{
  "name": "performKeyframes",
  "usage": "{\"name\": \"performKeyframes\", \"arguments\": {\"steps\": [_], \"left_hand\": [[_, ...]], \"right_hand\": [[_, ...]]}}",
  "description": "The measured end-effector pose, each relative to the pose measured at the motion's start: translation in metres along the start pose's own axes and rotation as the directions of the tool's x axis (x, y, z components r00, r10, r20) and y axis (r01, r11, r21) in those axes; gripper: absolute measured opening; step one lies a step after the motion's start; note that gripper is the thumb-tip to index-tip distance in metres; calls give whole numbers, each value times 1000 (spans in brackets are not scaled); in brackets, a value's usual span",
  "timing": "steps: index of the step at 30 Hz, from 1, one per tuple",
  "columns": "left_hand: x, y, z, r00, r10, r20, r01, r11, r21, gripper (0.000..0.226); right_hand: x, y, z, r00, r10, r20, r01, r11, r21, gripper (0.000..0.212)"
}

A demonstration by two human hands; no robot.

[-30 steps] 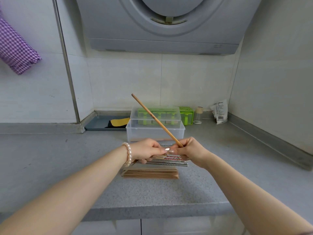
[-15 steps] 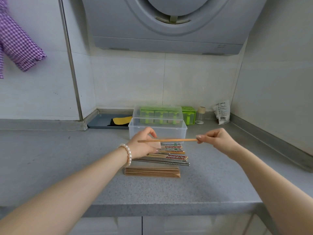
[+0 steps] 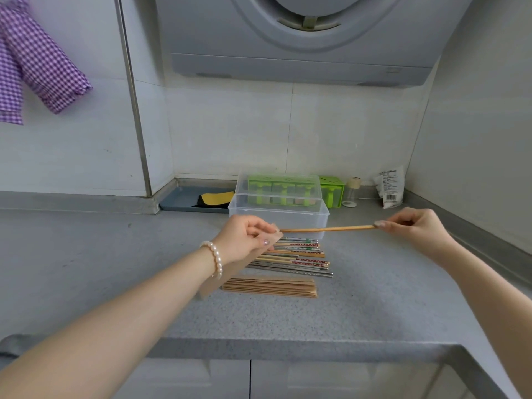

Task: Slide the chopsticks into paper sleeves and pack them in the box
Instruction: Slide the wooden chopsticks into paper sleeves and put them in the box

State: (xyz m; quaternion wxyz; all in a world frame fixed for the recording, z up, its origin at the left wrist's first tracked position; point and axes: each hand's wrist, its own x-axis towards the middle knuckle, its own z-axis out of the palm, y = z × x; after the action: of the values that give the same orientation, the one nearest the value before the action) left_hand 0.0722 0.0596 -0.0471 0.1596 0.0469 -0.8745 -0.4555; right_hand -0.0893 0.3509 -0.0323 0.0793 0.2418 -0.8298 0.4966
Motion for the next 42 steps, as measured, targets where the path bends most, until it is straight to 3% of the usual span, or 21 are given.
{"name": "performKeyframes", "arguments": {"steps": [6,21,38,42], "left_hand": [[0,1,-2,999,-44,15,45,998,-36,41],[6,-5,3,989,-141,38,146,974,-174,10],[12,-3,11,973,-230,-10,216,928,-303,12],[14,-5,11,978,-208,-22,199,956,-216,11]], "right_hand": [[-1,-5,6,998,-61,-26,60,997,-41,14],[-6,-10,6,977,-196,-83,188,978,-95,11],[-13,-21,10,944,-304,-128,276,940,-203,13],[-13,-27,10,940,-320,-117,292,934,-207,12]]}}
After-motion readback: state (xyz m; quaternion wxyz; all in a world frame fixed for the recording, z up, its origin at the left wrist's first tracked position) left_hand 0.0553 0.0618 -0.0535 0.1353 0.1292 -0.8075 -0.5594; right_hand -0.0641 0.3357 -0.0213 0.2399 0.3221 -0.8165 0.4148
